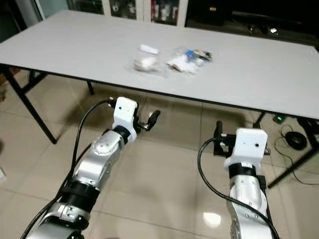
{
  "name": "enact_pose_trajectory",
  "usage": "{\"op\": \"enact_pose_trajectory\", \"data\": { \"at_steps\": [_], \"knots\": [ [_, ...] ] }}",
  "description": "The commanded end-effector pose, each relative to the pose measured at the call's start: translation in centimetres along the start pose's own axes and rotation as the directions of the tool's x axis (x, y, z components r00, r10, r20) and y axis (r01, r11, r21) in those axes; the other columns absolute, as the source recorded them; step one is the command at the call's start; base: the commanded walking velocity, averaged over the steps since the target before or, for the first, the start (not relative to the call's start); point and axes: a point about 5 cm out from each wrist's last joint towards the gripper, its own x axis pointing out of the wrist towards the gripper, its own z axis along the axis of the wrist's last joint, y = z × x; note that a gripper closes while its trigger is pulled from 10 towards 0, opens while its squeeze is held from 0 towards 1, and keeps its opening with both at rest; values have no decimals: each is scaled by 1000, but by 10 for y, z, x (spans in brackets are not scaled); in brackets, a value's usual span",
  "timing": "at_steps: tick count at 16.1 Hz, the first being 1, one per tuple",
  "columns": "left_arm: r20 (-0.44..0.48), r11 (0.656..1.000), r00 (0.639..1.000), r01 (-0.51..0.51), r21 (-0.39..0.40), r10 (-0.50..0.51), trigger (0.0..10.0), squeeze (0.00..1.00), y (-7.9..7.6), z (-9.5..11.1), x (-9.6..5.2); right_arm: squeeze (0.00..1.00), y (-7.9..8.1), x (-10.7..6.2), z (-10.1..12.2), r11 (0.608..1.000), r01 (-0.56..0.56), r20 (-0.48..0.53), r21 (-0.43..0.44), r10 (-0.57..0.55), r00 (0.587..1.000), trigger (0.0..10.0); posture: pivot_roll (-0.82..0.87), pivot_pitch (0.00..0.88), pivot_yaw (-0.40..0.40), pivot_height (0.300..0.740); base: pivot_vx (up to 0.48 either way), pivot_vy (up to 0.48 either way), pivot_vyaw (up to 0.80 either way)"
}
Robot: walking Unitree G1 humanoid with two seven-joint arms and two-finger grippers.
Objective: Picking trash to rubbish bin
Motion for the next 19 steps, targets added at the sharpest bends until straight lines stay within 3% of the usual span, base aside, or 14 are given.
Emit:
{"op": "enact_pose_trajectory", "data": {
  "at_steps": [1,14,19],
  "knots": [
    [4,999,1000,31,20,-31,10000,0,-9,4,4,0,-5,-1,-1,1000,24,-7,-9,-24,1000,10000,86,48,-25,740,0,-255,0],
    [30,1000,999,15,-11,-14,10000,0,-5,8,6,0,-4,1,-1,1000,17,-1,-7,-17,1000,10000,95,41,-30,740,0,0,68],
    [32,1000,999,18,-11,-18,10000,0,-5,8,6,0,-3,2,1,1000,17,11,-1,-17,1000,10000,97,39,-30,740,367,0,0]
  ]
}}
